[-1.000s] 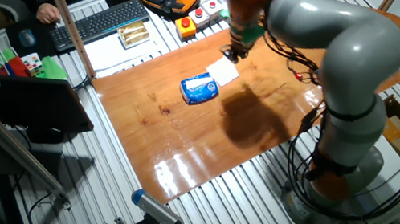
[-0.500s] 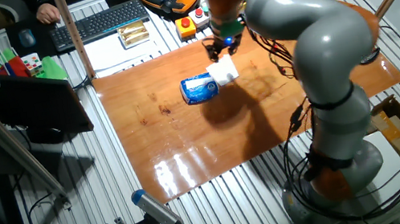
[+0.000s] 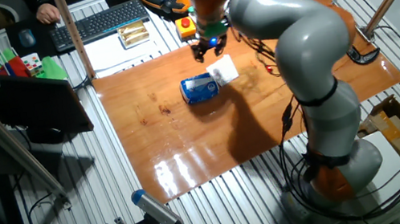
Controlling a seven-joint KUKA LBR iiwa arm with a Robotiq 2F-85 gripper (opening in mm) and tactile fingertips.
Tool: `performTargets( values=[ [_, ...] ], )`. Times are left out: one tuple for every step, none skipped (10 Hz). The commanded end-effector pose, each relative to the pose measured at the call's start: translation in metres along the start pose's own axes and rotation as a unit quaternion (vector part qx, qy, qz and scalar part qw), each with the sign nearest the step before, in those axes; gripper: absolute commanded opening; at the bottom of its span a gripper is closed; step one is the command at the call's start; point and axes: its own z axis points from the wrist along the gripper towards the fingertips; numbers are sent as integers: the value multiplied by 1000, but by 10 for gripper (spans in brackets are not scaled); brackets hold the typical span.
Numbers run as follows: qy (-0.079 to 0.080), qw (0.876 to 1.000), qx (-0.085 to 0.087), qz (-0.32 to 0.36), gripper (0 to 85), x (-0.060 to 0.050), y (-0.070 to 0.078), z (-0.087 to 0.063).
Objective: Pull out a napkin
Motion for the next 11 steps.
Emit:
performTargets(
  values=[
    [2,1000,-3,-4,643,-3,8,3],
    [2,1000,-5,0,647,-4,15,7],
    [-1,1000,-5,1,653,-4,20,12],
    [-1,1000,-5,1,657,-6,23,17],
    [10,1000,-9,3,660,-7,23,22],
    [9,1000,-10,-1,670,-9,24,27],
    [5,1000,-10,-9,673,-11,26,32],
    [2,1000,-9,-25,677,-14,30,34],
    [8,999,-15,-34,680,-15,34,33],
    [18,999,-18,-32,680,-15,37,31],
    [19,999,-18,-29,677,-14,40,32]
  ],
)
